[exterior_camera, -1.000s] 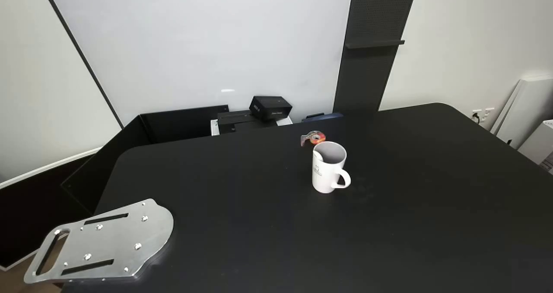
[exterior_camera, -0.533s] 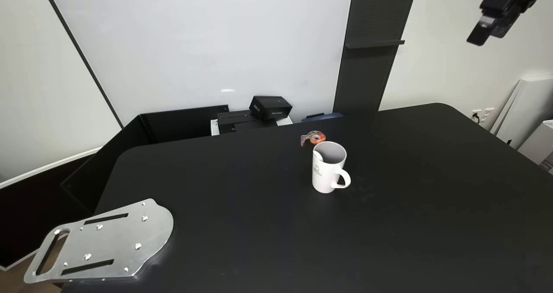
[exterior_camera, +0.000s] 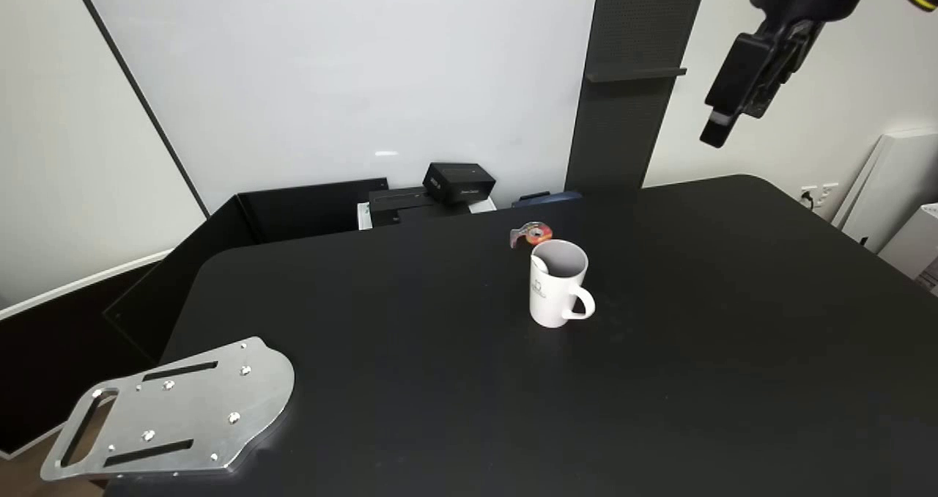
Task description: Remove the spoon from the cup and put it on the table
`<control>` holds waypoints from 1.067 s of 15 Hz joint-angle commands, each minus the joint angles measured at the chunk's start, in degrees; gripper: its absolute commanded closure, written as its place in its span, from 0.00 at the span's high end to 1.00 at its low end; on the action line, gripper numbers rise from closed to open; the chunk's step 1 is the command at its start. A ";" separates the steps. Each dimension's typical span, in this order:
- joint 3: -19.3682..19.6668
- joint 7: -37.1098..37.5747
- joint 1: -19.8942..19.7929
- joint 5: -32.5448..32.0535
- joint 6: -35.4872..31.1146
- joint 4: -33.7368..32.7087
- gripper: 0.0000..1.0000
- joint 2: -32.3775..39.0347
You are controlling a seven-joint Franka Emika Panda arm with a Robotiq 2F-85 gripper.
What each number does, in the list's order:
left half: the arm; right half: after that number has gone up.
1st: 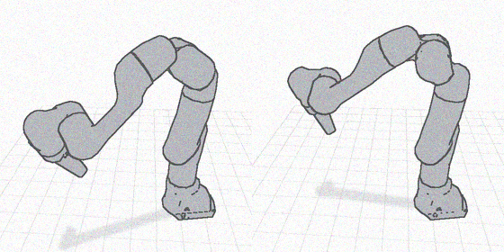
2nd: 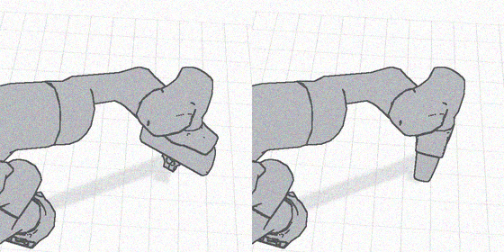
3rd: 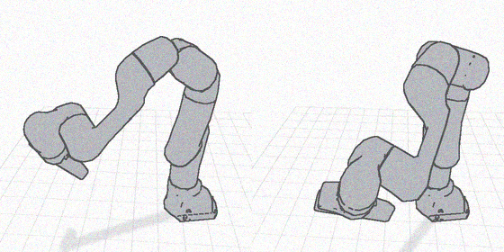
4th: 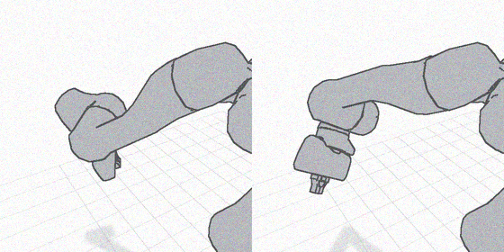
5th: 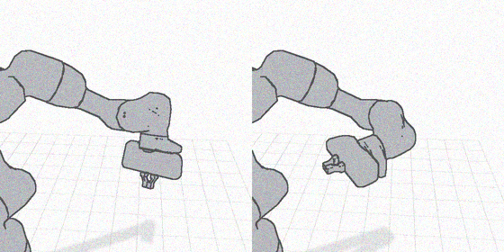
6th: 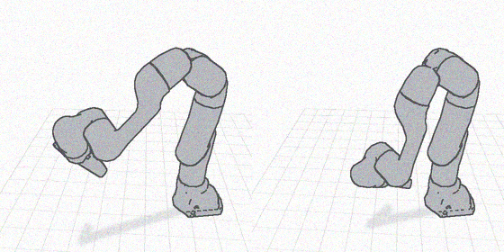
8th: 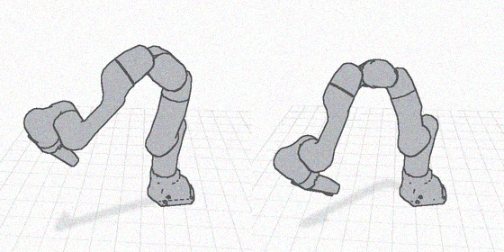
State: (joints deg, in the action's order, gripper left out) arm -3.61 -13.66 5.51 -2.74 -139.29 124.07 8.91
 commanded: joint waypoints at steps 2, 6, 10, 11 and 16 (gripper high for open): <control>3.40 19.14 4.64 -8.87 -0.42 -6.15 1.00 6.15; 3.53 34.50 7.42 -12.39 4.09 -11.81 1.00 10.87; 3.60 45.94 10.54 -11.72 7.98 -16.45 1.00 14.73; 3.69 48.13 11.30 -11.68 8.23 -17.31 1.00 15.60; 3.27 52.93 12.82 -10.01 5.43 -20.02 1.00 19.22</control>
State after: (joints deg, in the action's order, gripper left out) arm -0.78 35.47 17.41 -13.36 -132.96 107.16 25.54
